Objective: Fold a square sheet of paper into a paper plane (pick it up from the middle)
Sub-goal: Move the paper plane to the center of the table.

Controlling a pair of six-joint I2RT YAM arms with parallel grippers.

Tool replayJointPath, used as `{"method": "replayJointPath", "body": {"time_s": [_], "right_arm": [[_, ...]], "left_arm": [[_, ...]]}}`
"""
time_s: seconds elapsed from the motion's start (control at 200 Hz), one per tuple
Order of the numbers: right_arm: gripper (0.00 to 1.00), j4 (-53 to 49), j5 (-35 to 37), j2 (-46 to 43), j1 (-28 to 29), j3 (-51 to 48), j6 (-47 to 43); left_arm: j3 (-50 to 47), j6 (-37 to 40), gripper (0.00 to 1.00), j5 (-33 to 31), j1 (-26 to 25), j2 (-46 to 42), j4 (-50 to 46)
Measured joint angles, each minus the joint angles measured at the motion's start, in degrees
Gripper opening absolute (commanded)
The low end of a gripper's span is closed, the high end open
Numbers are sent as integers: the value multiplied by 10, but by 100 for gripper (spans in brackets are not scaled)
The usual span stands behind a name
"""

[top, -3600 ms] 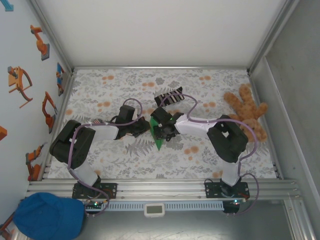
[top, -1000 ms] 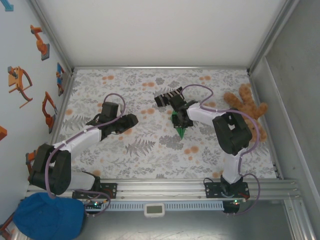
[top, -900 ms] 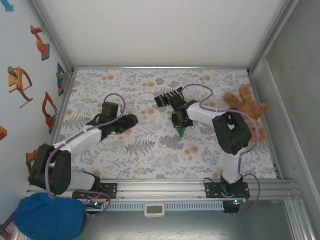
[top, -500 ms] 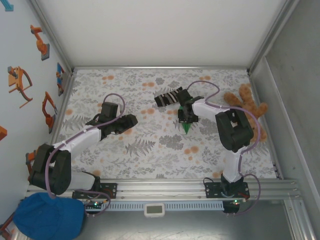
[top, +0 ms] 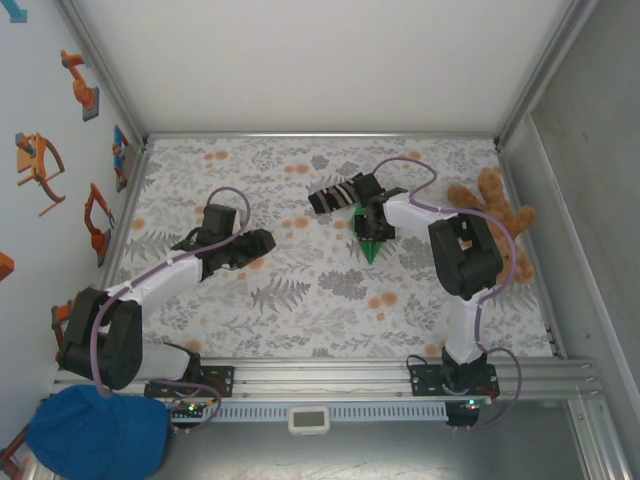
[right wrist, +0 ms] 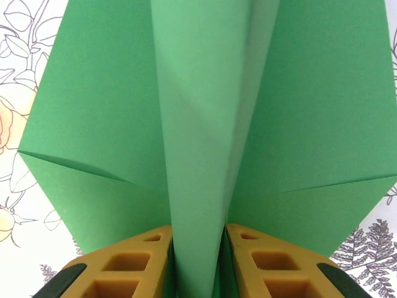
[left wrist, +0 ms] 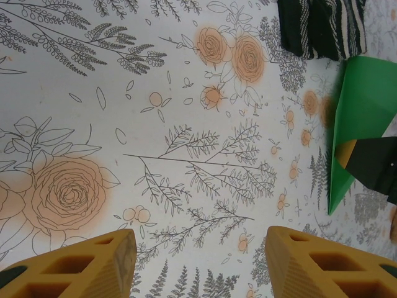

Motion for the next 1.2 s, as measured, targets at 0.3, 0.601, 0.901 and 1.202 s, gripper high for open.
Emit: {"method": "replayJointPath", "body": {"time_s": [0.3, 0.601, 0.901, 1.202], "right_arm": [[27, 0, 0, 2, 0, 0, 0], [31, -4, 3, -2, 0, 4, 0], [34, -19, 7, -51, -5, 15, -1], [45, -28, 36, -118, -5, 16, -7]], "left_arm": [[0, 0, 57, 0, 0, 0, 0], [0, 0, 58, -2, 0, 0, -2], [2, 0, 58, -14, 2, -5, -10], [20, 11, 68, -40, 3, -35, -48]]}}
